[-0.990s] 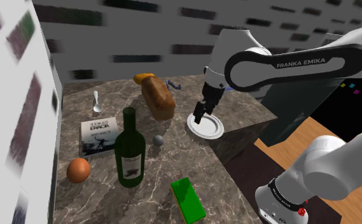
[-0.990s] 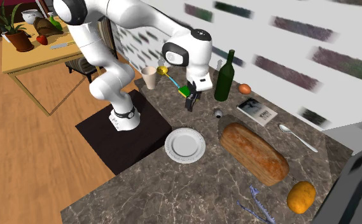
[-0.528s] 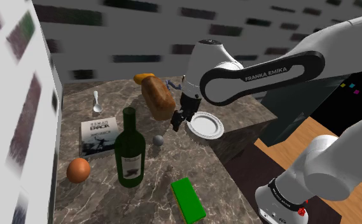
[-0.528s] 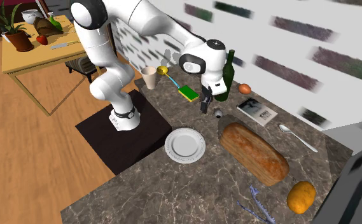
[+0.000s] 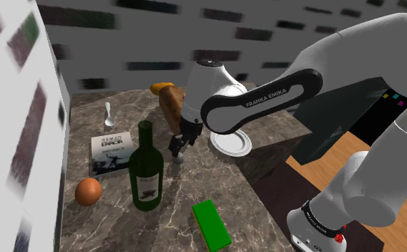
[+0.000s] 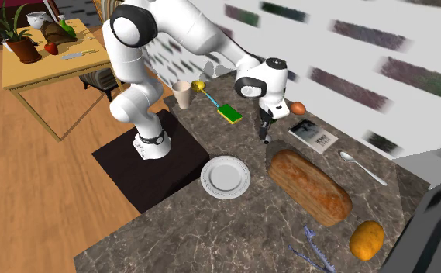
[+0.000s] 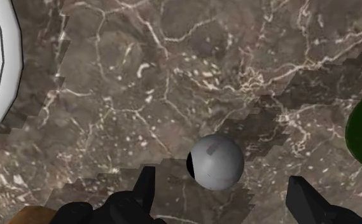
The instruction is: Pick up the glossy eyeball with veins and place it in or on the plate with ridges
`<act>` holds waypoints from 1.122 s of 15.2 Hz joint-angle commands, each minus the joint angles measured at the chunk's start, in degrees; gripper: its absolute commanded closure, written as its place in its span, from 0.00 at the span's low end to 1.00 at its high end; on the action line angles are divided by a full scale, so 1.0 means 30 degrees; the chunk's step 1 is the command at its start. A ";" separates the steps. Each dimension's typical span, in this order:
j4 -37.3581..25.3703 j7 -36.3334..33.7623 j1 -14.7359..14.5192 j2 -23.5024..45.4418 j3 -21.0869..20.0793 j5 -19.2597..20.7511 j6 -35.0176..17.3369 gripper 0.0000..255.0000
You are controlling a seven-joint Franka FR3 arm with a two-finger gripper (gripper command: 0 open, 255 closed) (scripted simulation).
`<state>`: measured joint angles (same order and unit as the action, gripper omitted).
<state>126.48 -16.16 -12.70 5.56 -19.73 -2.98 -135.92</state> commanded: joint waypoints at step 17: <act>0.0182 -0.0464 -0.0206 0.1364 0.0055 0.0608 -0.1524 1.00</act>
<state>126.92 -17.54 -13.34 9.54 -19.61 -1.17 -140.55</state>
